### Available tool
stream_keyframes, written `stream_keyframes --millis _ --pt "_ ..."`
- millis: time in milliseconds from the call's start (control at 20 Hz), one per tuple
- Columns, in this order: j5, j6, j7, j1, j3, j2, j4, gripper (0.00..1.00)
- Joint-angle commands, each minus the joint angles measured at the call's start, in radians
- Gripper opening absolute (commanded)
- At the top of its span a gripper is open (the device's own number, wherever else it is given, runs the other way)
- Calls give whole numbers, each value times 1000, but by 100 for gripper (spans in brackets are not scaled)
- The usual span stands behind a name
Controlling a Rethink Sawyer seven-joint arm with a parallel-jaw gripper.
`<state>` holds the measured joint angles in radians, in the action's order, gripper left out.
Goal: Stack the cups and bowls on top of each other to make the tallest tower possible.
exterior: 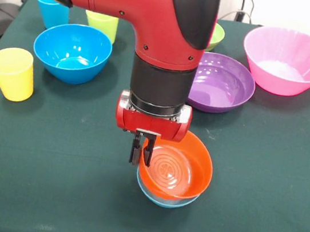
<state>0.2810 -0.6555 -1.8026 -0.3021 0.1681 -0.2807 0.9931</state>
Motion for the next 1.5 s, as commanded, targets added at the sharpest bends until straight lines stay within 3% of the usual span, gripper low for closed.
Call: stream_keyframes --millis 50,1500 --pt "49 -50 146 14 73 -25 49 0" --pt "55 -22 111 24 69 -14 57 0"
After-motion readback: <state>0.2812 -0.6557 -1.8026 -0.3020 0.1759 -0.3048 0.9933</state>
